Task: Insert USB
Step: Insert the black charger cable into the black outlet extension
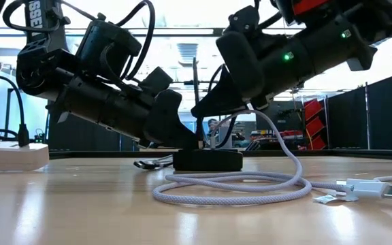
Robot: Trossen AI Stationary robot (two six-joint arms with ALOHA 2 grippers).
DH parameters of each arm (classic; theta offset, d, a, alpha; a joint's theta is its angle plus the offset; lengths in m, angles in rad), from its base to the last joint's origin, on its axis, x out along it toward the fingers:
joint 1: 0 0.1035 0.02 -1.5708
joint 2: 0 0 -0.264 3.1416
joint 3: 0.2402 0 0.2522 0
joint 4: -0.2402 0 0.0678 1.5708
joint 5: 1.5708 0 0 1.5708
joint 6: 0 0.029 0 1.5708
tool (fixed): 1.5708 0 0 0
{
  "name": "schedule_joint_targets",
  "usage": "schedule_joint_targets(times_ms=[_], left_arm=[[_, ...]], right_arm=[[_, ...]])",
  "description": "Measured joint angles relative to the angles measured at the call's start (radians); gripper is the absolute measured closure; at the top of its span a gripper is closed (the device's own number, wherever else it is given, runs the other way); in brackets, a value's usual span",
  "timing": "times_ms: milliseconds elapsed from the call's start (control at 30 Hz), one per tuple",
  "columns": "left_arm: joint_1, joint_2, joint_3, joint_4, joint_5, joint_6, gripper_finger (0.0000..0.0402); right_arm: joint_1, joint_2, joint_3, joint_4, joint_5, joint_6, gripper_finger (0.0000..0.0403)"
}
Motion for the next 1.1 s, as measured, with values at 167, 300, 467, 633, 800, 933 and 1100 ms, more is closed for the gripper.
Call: schedule_joint_targets(times_ms=[167, 300, 467, 633, 800, 933, 1100], left_arm=[[0.000, 0.000, 0.000, 0.001, 0.000, -0.001, 0.0338], [0.000, 0.000, 0.000, 0.001, 0.000, -0.010, 0.0339], [-0.002, 0.000, 0.000, 0.001, 0.002, -0.015, 0.0338], [-0.005, 0.000, 0.000, 0.001, 0.002, -0.016, 0.0338], [-0.007, 0.000, 0.000, 0.001, 0.002, -0.016, 0.0338], [-0.008, 0.000, 0.000, 0.001, 0.002, -0.016, 0.0338], [-0.008, 0.000, 0.000, 0.001, 0.002, -0.016, 0.0338]], right_arm=[[-0.001, 0.000, 0.000, -0.004, -0.002, -0.016, 0.0400], [-0.005, 0.000, -0.001, -0.006, 0.003, -0.025, 0.0400], [-0.007, 0.000, -0.002, -0.008, 0.023, -0.049, 0.0400], [-0.012, 0.000, -0.006, -0.008, 0.027, -0.050, 0.0400], [-0.022, 0.000, -0.008, -0.008, 0.027, -0.055, 0.0400], [-0.028, 0.000, -0.010, -0.010, 0.023, -0.061, 0.0400], [-0.029, 0.000, -0.010, -0.009, 0.022, -0.035, 0.0400]])
